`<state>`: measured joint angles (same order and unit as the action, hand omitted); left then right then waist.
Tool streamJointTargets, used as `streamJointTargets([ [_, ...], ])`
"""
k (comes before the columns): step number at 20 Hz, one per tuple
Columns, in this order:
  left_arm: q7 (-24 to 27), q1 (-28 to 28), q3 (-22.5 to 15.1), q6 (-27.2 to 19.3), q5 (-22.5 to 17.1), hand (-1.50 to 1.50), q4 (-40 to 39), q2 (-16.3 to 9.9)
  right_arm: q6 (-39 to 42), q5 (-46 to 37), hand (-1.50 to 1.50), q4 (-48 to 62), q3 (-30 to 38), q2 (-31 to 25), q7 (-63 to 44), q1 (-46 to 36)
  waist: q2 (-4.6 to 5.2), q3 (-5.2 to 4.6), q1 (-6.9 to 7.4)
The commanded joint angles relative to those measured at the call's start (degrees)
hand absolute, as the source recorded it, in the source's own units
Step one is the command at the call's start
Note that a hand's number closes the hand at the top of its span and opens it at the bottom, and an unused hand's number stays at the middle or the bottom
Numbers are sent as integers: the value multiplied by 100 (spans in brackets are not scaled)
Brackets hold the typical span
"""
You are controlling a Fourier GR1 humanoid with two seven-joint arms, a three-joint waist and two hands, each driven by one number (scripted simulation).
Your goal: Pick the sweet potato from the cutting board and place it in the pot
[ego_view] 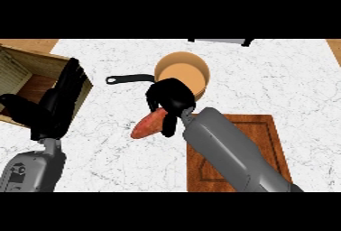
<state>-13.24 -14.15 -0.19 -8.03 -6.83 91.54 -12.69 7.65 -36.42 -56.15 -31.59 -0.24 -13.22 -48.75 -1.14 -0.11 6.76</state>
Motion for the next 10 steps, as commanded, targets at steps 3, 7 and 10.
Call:
streamJointTargets([
  [3, 15, 27, -3, -59, 60, 0, -137, 37, -1525, 384, 150, -1106, -107, 23, -1881, -571, -69, -3, 18],
  [7, 4, 12, 75, 46, 2, 0, -154, -79, -2600, -137, 150, -1494, -463, 24, -3253, -1188, -56, -16, -103],
  [10, 6, -174, 138, -93, 61, 0, -267, -36, -3059, -259, 150, -1817, -756, 24, -4399, -1780, -18, -15, -226],
])
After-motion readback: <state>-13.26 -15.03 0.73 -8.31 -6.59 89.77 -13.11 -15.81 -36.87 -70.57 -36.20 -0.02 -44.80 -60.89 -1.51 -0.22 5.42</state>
